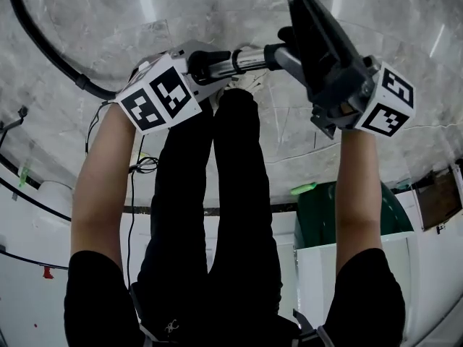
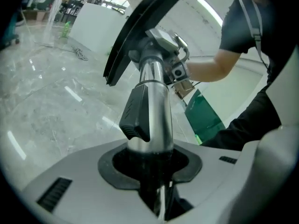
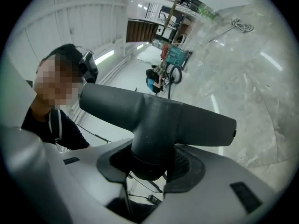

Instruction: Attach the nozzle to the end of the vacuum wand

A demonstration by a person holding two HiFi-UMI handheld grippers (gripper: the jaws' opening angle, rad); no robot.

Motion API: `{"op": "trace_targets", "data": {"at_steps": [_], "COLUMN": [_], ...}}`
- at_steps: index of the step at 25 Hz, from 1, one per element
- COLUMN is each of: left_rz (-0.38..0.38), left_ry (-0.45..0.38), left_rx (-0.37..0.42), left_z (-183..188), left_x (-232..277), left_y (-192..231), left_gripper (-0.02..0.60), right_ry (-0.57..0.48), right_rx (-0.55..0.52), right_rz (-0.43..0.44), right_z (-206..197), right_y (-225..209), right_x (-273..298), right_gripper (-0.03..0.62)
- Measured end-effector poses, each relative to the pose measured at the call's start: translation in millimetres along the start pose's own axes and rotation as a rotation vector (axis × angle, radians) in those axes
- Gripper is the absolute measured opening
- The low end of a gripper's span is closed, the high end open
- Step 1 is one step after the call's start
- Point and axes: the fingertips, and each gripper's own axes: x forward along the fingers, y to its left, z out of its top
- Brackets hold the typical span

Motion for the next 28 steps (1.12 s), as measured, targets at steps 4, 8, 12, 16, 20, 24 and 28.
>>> {"op": "trace_targets", "data": {"at_steps": [4,8,12,16,20,24,28], "left_rz": [0.054,0.137,0.171,0.047,0.045,0.188,0.419], "left_ry": [-0.024,-0.019,0.01,0.051,0.028,0.043,0.079], "left_rx": [-0.037,-0.05,-0.066,-0.008,-0.047,-0.09,-0.132], "left_z": [11,11,11,11,17,6,-13], "left_x": [5,9,15,0,4,20,21], "left_y": [10,24,36,22,25,54,80], "left_gripper": [0.14,0.14,0.138,0.138,0.138,0.14,0.172], "right_ry": [-0.117,-0.293,-0.414,-0.346,-0.366,-0.349,-0.347], "right_rx": [0.048,0.167,0.169,0.037,0.058,0.095,0.206], "right_rz": [-0.067,-0.297,-0.421,-0.174,-0.178,-0.265,-0.342], "right_z": [13,21,28,29,33,34,23], "right_y": [-16,-35,-50,-17,-27,-53,-87], "right_x": [-8,-10,-10,7,2,11,19], "right_gripper": [0.183,0.183,0.183,0.179,0.178,0.175,0.173]}}
